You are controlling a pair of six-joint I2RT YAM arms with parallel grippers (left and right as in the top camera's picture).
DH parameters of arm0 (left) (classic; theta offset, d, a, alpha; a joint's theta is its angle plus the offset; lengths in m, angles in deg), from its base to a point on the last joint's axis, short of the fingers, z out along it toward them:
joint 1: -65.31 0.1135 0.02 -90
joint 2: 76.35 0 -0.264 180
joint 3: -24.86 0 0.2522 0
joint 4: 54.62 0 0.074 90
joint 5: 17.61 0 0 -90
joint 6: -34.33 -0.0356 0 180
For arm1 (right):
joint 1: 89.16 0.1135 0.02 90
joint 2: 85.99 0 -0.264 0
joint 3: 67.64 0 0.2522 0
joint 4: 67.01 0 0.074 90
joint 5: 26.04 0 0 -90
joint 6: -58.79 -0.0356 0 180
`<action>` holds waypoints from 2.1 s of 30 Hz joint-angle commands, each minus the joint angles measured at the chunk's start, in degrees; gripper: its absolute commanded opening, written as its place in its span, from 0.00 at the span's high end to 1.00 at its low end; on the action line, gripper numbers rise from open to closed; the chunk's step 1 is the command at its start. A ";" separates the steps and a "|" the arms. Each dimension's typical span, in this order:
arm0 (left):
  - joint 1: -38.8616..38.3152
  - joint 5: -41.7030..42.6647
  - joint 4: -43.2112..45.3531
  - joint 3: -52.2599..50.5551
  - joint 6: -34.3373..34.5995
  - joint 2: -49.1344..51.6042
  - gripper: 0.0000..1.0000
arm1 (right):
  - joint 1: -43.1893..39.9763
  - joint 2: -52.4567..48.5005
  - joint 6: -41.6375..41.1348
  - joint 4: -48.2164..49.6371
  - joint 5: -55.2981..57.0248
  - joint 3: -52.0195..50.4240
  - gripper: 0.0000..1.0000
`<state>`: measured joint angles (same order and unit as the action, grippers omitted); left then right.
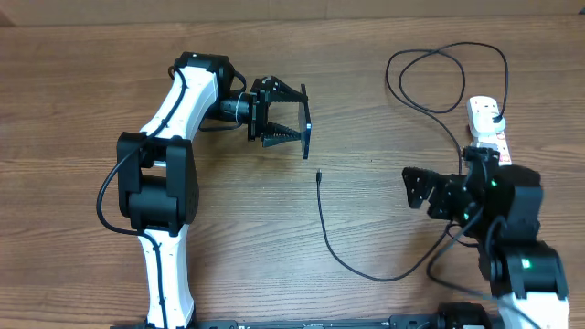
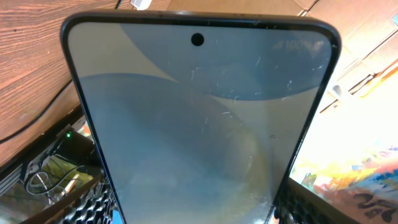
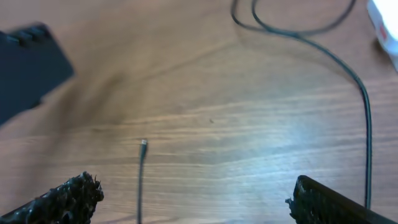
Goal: Plug charger to phone and switch on socket
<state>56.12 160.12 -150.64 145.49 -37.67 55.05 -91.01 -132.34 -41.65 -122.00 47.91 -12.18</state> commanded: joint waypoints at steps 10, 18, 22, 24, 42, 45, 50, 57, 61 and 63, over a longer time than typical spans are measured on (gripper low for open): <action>0.98 2.91 -0.07 1.36 0.90 0.07 0.25 | -0.15 -10.45 0.90 0.31 -21.00 1.20 0.00; 0.98 2.93 -0.28 1.36 0.92 0.07 0.25 | -0.09 -10.69 0.90 -0.28 -23.93 1.18 0.00; 0.98 2.91 -0.46 1.36 1.20 0.07 0.25 | 0.04 -10.69 0.94 -0.92 -23.23 1.18 0.15; 0.98 2.91 -0.46 1.36 1.38 0.07 0.25 | 1.11 -10.67 0.87 -0.87 -19.98 1.20 0.19; 0.98 2.91 -0.46 1.36 2.58 0.07 0.25 | 27.47 -11.91 -10.64 -6.47 15.65 21.20 0.28; 0.98 2.91 -0.46 1.36 2.86 0.07 0.26 | 30.77 -14.47 -10.80 -7.61 19.71 24.26 0.28; 0.98 2.91 -0.48 1.36 3.19 0.07 0.26 | 34.05 -19.17 -14.53 -10.03 26.80 27.98 0.25; 0.98 2.91 -0.46 1.36 3.48 0.07 0.26 | 35.34 -21.51 -12.00 -7.93 23.96 28.85 0.22; 0.98 2.91 -0.48 1.36 3.48 0.07 0.27 | 37.86 -21.51 -12.31 -5.68 23.58 28.85 0.22; 0.98 2.89 -0.50 1.36 3.82 0.07 0.27 | 38.93 -21.75 -12.28 -3.58 22.99 28.85 0.22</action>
<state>56.47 160.12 -151.07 145.49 -34.61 55.05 -53.57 -154.09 -54.52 -127.18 71.62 14.57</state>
